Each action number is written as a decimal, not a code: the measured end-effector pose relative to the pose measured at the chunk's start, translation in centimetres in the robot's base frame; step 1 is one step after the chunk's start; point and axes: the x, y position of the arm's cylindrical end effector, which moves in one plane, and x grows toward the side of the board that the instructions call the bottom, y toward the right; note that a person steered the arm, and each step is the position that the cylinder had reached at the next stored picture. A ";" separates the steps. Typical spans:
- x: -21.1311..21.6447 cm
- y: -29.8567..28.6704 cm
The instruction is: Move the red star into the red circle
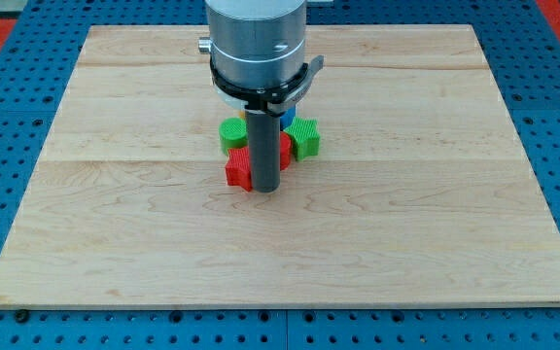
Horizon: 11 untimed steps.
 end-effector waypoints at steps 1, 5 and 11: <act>1.1 -0.1; 4.8 -7.1; -1.9 3.8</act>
